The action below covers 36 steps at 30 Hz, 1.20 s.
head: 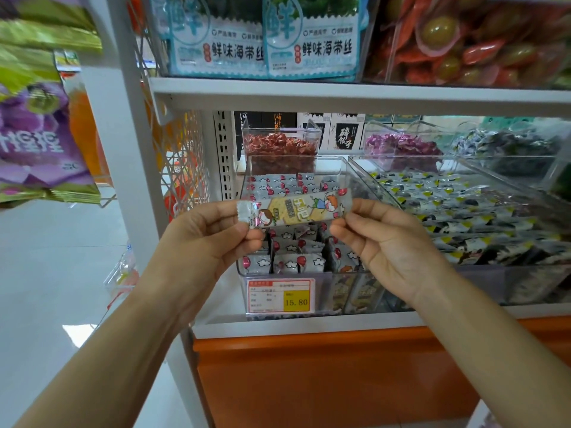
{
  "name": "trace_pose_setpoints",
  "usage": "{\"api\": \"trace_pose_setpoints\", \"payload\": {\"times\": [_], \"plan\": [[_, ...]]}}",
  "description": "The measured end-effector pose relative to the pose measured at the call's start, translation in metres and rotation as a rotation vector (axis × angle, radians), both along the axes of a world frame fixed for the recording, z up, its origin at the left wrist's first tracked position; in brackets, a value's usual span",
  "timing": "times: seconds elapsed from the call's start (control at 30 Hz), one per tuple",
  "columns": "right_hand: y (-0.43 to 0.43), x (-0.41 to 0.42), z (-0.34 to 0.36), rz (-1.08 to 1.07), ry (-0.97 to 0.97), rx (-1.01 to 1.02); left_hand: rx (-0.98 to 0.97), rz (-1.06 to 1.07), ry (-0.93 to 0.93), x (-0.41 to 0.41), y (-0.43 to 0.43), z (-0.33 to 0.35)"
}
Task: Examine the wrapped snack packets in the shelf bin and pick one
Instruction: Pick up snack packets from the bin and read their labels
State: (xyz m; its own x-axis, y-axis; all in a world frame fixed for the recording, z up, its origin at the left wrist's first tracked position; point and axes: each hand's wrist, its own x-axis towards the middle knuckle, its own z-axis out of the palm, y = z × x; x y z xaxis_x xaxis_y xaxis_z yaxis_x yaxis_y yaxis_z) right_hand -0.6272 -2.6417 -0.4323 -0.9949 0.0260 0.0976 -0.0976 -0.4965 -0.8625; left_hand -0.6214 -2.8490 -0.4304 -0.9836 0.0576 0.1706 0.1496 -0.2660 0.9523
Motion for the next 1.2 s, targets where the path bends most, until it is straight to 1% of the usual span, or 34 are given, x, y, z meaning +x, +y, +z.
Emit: {"api": "trace_pose_setpoints", "payload": {"times": [0.13, 0.2, 0.27, 0.33, 0.43, 0.47, 0.57, 0.67, 0.8, 1.2], "plan": [[0.0015, 0.0004, -0.0017, -0.030, 0.100, 0.141, 0.028, -0.054, -0.044, 0.0004, -0.0002, 0.0014], [0.0009, 0.0010, -0.0027, -0.051, 0.161, 0.220, -0.018, -0.065, -0.020, 0.0002, -0.0003, 0.0006], [-0.0006, 0.0009, -0.0037, -0.071, 0.204, 0.281, -0.105, -0.026, 0.017, -0.0008, -0.0008, -0.0022], [-0.0021, -0.0002, -0.0042, -0.077, 0.221, 0.293, -0.151, 0.013, 0.030, -0.0025, -0.0016, -0.0042], [-0.0037, -0.0003, -0.0036, -0.040, 0.233, 0.237, -0.188, 0.039, 0.064, -0.0028, -0.0023, -0.0039], [-0.0038, -0.0001, -0.0036, -0.046, 0.246, 0.260, -0.199, 0.044, 0.079, -0.0026, -0.0024, -0.0032], [-0.0046, -0.0009, -0.0057, -0.109, 0.277, 0.447, -0.228, 0.024, 0.127, -0.0007, -0.0017, 0.0000], [-0.0061, -0.0025, -0.0063, -0.106, 0.262, 0.485, -0.331, 0.032, 0.166, 0.0010, -0.0011, 0.0014], [-0.0050, -0.0021, -0.0049, -0.133, 0.295, 0.521, -0.394, 0.075, 0.210, 0.0033, -0.0010, 0.0028], [-0.0025, -0.0018, -0.0002, -0.336, 0.490, 0.894, -0.561, 0.082, 0.313, 0.0060, 0.0005, 0.0035]]}}
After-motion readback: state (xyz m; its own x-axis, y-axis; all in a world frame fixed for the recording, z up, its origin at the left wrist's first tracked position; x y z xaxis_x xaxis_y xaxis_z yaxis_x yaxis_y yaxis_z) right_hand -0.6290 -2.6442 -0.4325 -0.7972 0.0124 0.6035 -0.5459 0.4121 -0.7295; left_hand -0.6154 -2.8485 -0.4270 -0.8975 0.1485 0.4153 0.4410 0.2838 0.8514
